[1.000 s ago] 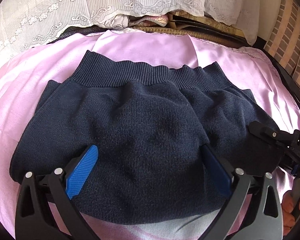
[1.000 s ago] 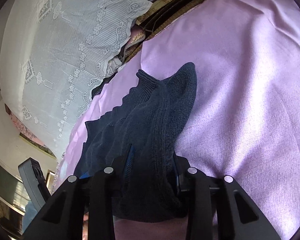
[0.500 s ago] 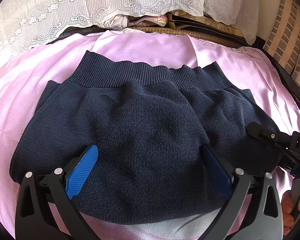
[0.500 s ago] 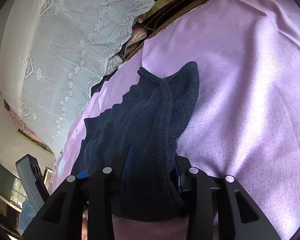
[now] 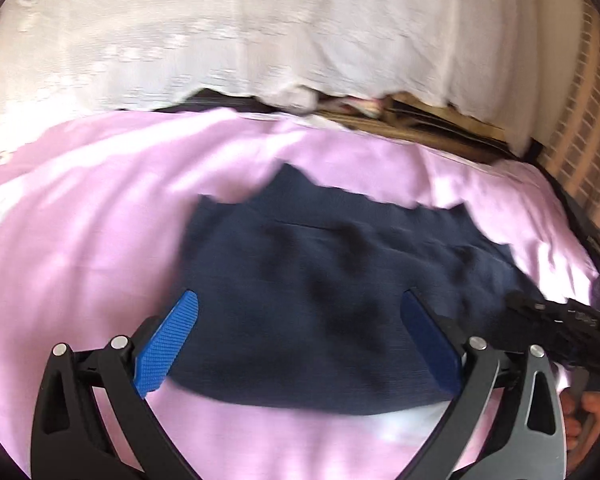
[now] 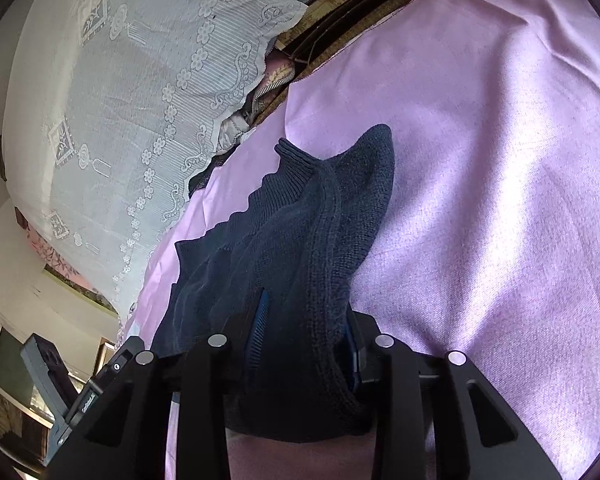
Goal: Fold small clothes
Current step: 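Grasp one side edge of the folded cardigan with the right tool, then lift the side edge with the right tool and fold it over the bundle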
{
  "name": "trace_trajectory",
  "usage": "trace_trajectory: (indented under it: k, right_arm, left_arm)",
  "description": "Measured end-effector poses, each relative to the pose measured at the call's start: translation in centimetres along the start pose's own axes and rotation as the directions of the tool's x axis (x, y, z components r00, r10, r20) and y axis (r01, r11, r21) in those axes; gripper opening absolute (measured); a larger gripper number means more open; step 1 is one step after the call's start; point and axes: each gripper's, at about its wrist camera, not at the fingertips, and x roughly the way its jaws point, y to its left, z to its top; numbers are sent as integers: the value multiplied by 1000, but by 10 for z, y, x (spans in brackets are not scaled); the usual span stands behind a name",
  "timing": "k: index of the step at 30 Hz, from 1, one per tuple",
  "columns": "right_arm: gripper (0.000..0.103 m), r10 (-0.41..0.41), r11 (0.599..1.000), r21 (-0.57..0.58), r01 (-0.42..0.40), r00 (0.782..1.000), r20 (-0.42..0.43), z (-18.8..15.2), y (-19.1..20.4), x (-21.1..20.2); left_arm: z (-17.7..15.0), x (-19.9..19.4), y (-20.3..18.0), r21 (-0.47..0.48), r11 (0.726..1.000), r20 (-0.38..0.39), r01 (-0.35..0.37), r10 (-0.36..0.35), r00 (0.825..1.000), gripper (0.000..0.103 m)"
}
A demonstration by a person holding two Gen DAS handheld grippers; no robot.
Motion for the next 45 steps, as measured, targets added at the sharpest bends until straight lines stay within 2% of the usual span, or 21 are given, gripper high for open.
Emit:
trace_trajectory:
  k: [3, 4, 5, 6, 7, 9, 15, 17, 22, 32, 35, 39, 42, 45]
  right_arm:
    - [32, 3, 1000, 5, -3, 1000, 7, 0, 0, -1]
    - [32, 6, 1000, 6, -6, 1000, 14, 0, 0, -3]
    - [31, 7, 1000, 7, -8, 1000, 19, 0, 0, -3]
    - [31, 8, 1000, 6, -8, 1000, 23, 1, 0, -5]
    - [30, 7, 1000, 0, -7, 1000, 30, 0, 2, -6]
    - [30, -4, 1000, -18, 4, 999, 46, 0, 6, -9]
    - [29, -56, 994, -92, 64, 995, 78, -3, 22, -15]
    - [29, -80, 991, -97, 88, 993, 89, -4, 27, -16]
    - [27, -69, 993, -83, 80, 989, 130, -5, 43, -24]
    - [26, -155, 972, -144, 186, 967, 204, -8, 94, -20]
    - [25, -188, 958, -177, 225, 961, 204, -6, 113, -12]
    - [24, -261, 912, -268, 312, 942, 210, -4, 148, 0]
    - [24, -313, 869, -328, 372, 924, 219, -7, 173, 10]
    - [23, -338, 837, -369, 404, 912, 232, -13, 192, 18]
  left_arm:
    - [-12, 6, 27, -4, 998, -43, -64, 64, 997, 99]
    - [-19, 13, 35, 2, 998, -92, -63, 63, 994, 99]
    - [-23, 20, 44, -21, 999, -155, -36, 32, 987, 99]
    - [-24, 22, 51, -57, 998, -183, -7, -4, 983, 99]
    - [-24, 22, 60, -114, 993, -181, 28, -49, 982, 99]
    - [-23, 23, 70, -175, 984, -173, 44, -74, 982, 99]
    - [-23, 27, 57, -111, 994, -186, -4, -17, 982, 99]
    - [-23, 28, 58, -118, 993, -185, 0, -22, 982, 99]
    - [-23, 27, 59, -113, 994, -186, -5, -17, 982, 99]
    - [-22, 25, 63, -141, 990, -182, 13, -39, 983, 99]
    - [-18, 20, 75, -201, 979, -146, 36, -66, 987, 99]
    - [-11, 15, 104, -307, 952, -98, 10, -42, 994, 99]
    - [-12, 20, 128, -397, 918, -103, -7, -37, 994, 98]
    - [-13, 22, 132, -413, 911, -113, -11, -40, 993, 98]
